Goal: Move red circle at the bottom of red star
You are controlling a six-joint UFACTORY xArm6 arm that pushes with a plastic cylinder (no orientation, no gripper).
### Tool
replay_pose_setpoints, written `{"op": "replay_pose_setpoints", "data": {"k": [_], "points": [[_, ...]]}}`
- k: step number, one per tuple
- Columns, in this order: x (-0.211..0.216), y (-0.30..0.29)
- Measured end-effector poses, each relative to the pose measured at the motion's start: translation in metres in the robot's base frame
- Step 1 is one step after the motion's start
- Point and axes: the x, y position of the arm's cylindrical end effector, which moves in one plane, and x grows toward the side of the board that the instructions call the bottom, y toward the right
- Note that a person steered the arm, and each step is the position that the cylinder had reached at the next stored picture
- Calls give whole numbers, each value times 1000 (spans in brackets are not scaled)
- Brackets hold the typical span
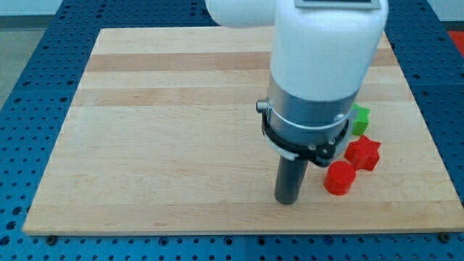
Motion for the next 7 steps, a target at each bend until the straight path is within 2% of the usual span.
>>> {"op": "replay_pose_setpoints", "data": {"k": [2, 6, 7], "points": [[-7, 1], [-8, 81], [-8, 85]]}}
